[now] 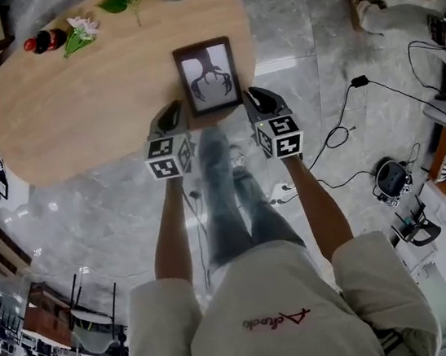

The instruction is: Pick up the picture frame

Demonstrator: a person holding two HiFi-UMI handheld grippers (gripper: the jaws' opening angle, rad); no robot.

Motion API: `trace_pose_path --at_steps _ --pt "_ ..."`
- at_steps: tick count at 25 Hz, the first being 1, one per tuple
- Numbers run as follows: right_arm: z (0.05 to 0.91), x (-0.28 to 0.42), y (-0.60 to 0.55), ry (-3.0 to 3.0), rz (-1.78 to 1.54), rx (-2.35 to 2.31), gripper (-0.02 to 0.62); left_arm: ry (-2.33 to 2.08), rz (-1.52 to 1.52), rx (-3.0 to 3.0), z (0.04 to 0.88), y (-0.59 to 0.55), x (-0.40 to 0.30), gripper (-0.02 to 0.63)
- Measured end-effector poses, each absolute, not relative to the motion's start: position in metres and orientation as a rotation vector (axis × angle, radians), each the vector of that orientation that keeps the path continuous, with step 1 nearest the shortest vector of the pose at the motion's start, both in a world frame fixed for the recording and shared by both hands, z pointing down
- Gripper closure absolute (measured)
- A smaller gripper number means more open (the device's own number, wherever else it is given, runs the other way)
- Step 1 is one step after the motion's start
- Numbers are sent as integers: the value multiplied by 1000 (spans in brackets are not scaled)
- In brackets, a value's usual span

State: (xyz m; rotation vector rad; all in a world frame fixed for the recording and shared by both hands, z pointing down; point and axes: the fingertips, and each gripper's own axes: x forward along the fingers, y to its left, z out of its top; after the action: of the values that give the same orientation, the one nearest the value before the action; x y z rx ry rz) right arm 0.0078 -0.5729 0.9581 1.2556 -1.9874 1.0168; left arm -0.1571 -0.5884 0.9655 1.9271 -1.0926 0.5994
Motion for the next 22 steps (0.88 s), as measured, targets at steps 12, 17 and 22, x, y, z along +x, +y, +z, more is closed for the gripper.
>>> trace_pose_path --at_steps 12,17,22 --pt "1008 2 -603 -1921 1084 1197 474 -1070 628 1808 1007 -604 -143 484" --pt "1023 -5 -606 -1890 1115 1189 472 -1045 632 1784 1017 -607 -138 476" --pt "1032 -7 -608 -1876 1119 1201 485 -1050 646 1766 1028 -611 -138 476"
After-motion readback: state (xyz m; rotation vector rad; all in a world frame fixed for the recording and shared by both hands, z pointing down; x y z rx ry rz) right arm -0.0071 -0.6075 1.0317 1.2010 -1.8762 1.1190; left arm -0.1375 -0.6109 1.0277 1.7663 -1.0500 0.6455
